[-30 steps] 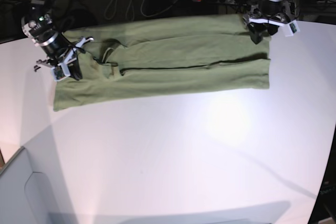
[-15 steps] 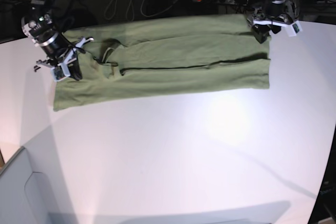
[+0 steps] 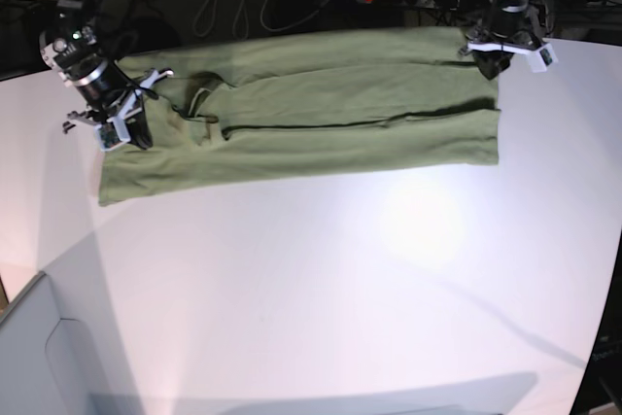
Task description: Fold the T-shirt properly
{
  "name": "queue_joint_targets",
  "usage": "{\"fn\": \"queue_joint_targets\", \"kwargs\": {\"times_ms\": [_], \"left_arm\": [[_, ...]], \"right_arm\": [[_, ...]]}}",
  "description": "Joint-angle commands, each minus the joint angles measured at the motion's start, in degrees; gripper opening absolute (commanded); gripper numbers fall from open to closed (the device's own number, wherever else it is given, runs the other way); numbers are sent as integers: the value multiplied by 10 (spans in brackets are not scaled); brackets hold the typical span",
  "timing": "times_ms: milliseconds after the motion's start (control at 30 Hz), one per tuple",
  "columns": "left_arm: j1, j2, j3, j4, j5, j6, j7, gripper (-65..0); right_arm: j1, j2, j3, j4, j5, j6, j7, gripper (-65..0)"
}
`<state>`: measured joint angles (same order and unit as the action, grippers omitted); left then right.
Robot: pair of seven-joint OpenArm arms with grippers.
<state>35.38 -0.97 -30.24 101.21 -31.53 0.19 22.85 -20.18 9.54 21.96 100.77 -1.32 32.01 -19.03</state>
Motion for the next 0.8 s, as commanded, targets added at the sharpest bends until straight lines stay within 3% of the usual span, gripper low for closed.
{"fn": "queue_joint_targets", "kwargs": {"times_ms": [0,133,433,600,767], "left_arm": [[4,-4,-2,6,-4,-1,-11,-530],[4,0,-5,11,-3,-2,-11,-650],[11,3,-7,53,-7,0,-14,-650],[10,43,-51,120,-7,-1,-9,-650],[4,46,-59,134,-7,-1,-9,-650]], "right_arm": [[1,6,3,8,8,6,15,-645],[1,7,3,8,8,6,15,-645],[2,7,3,8,8,6,15,-645],[3,7,3,8,8,6,15,-645],[4,7,3,8,8,6,15,-645]]}}
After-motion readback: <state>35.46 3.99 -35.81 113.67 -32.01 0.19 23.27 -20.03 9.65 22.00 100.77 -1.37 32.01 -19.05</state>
